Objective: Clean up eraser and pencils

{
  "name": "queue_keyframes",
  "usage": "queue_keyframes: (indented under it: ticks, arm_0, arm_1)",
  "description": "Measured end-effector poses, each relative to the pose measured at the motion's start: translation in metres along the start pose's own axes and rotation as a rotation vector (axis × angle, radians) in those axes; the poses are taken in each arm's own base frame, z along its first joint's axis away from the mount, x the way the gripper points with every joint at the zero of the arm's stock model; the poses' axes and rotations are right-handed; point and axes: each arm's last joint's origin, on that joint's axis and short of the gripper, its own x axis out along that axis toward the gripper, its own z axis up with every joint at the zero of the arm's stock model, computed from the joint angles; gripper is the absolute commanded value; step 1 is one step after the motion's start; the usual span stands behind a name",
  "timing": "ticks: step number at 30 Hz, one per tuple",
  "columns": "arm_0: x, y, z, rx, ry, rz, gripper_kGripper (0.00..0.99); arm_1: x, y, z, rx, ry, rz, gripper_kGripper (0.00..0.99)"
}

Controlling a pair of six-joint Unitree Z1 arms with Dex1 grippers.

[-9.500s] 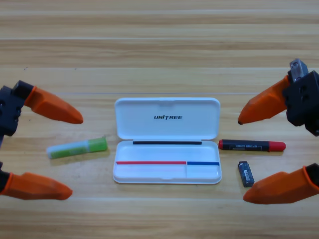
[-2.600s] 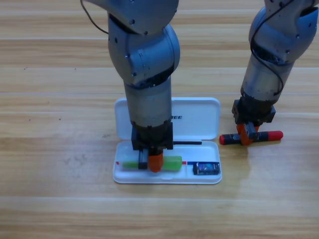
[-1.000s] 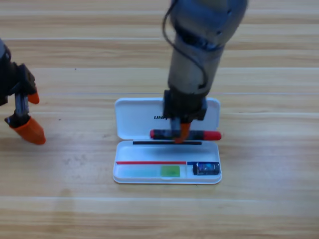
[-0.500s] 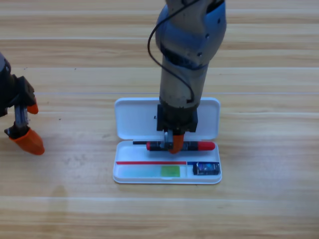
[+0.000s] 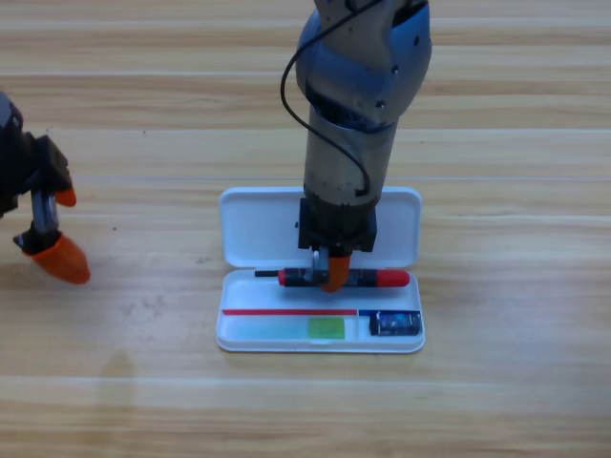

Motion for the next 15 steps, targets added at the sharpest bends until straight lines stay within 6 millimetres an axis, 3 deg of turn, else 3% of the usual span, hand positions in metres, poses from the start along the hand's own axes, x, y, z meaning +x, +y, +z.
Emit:
queue_keyframes:
  ticks: [2,3,11,15]
  arm_0:
    - [-0.002,0.003,0.002,-0.002,-0.011,0.010,0.989]
    - [-0.003,0.003,0.002,-0.003,-0.016,0.013,0.989]
    - [-0.010,0.010,0.007,-0.009,-0.053,0.031,0.989]
    - [-0.017,0.015,0.012,-0.013,-0.083,0.046,0.957]
  arm_1:
    - [0.000,0.000,0.000,0.002,-0.002,-0.001,0.847]
    - [-0.001,0.000,0.000,0.004,-0.002,-0.002,0.902]
    - [-0.003,0.000,0.000,0.035,-0.008,-0.001,0.976]
    - [-0.029,0.010,-0.007,0.033,-0.069,0.043,0.980]
